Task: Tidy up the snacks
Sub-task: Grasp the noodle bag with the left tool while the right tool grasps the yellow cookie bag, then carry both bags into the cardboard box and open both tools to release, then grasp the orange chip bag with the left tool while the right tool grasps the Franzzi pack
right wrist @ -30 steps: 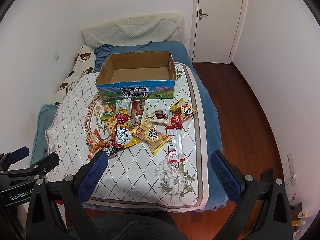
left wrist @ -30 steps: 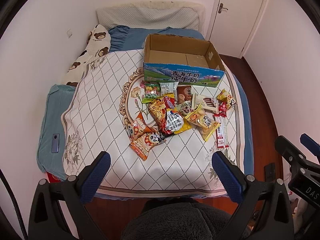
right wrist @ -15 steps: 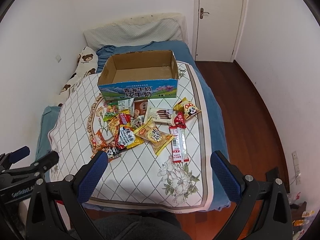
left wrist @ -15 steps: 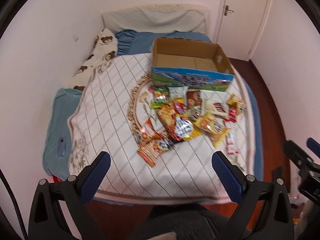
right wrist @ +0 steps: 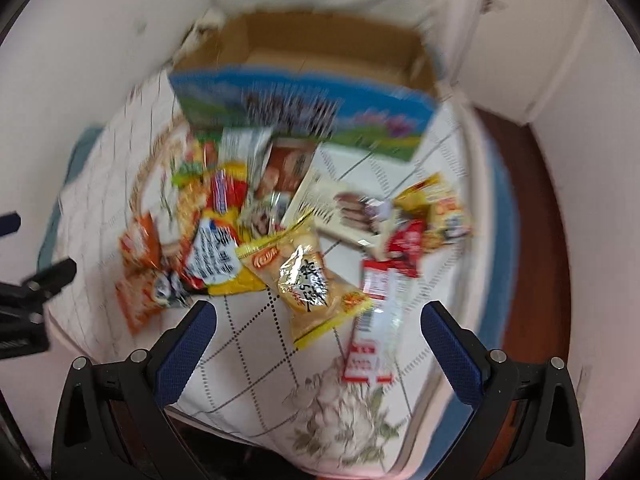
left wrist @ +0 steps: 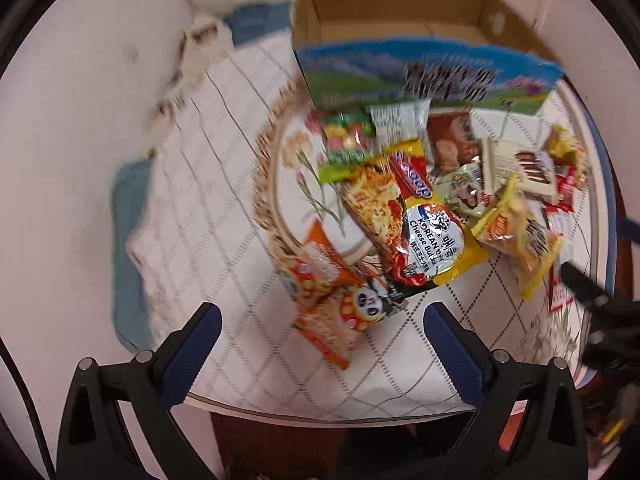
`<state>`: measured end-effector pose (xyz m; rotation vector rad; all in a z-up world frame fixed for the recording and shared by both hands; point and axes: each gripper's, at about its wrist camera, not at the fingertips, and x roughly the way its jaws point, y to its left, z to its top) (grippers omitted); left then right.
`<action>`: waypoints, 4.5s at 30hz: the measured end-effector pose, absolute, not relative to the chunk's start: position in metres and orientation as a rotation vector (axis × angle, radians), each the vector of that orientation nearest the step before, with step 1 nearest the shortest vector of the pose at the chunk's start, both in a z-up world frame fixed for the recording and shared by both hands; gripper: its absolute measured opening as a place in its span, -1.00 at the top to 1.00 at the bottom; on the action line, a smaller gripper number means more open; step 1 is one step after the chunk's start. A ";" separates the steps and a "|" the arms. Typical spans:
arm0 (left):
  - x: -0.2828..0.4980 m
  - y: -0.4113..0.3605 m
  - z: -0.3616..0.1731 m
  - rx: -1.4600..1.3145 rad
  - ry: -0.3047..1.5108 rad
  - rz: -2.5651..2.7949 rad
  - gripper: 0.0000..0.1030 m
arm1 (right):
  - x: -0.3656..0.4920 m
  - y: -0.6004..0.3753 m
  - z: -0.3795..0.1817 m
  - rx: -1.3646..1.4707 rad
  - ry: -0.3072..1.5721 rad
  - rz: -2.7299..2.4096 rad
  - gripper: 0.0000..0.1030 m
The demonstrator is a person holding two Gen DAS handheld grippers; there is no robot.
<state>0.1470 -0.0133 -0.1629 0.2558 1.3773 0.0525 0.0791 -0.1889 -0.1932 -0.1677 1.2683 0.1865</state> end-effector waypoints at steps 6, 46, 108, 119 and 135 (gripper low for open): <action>0.202 -0.005 -0.226 0.013 1.579 0.066 -1.00 | 0.119 -0.179 -0.270 -0.216 1.418 0.268 -0.96; 0.180 0.031 -0.343 0.067 1.553 -0.204 -0.63 | 0.110 -0.192 -0.322 0.268 1.566 -0.047 -0.21; 0.447 -0.026 -0.206 -0.124 1.441 -0.220 -0.81 | 0.445 -0.195 -0.262 0.185 1.516 0.089 -0.80; 0.400 -0.016 -0.163 -0.066 1.296 -0.177 -0.81 | 0.393 -0.202 -0.219 0.162 1.389 0.087 -0.80; 0.303 0.015 -0.095 -0.089 1.103 -0.168 -0.81 | 0.315 -0.196 -0.129 0.081 1.142 0.104 -0.80</action>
